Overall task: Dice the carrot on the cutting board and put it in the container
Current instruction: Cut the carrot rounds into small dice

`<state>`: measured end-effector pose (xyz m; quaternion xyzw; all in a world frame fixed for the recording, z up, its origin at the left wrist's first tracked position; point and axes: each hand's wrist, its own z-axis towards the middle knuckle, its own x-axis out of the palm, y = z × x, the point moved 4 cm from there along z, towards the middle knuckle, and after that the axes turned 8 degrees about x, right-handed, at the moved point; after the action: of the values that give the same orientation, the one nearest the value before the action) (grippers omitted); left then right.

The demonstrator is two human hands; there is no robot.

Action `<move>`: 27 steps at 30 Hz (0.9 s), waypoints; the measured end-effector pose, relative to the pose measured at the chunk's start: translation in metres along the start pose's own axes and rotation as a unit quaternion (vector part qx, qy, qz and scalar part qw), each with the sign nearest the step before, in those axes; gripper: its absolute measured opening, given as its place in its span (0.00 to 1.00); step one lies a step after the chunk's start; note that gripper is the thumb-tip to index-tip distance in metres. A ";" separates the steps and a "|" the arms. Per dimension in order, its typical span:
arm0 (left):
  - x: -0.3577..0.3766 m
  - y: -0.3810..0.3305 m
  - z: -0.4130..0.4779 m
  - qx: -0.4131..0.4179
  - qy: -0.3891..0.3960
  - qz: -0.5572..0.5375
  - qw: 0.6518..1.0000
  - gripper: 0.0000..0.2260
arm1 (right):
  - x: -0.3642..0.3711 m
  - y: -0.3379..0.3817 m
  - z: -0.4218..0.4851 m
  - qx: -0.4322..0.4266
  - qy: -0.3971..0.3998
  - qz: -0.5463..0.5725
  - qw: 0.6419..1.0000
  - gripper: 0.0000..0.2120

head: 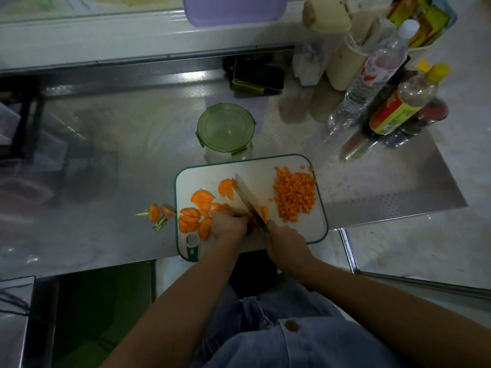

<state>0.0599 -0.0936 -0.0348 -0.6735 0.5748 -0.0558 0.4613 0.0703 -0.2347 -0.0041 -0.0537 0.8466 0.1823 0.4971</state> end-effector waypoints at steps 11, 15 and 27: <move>-0.001 0.001 0.005 0.028 0.036 0.040 0.998 0.05 | -0.019 -0.010 0.000 -0.044 -0.088 0.130 0.987 0.09; -0.006 -0.006 0.002 0.109 0.048 0.115 0.986 0.10 | -0.041 -0.020 0.008 -0.017 -0.126 0.193 0.973 0.07; 0.015 -0.052 -0.013 0.615 0.153 0.459 0.623 0.19 | -0.042 -0.051 0.009 0.070 -0.135 0.254 0.955 0.10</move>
<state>0.0946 -0.1176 0.0011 0.1365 0.7036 -0.2796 0.6389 0.1129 -0.2829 0.0147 0.2227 0.7684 0.2480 0.5464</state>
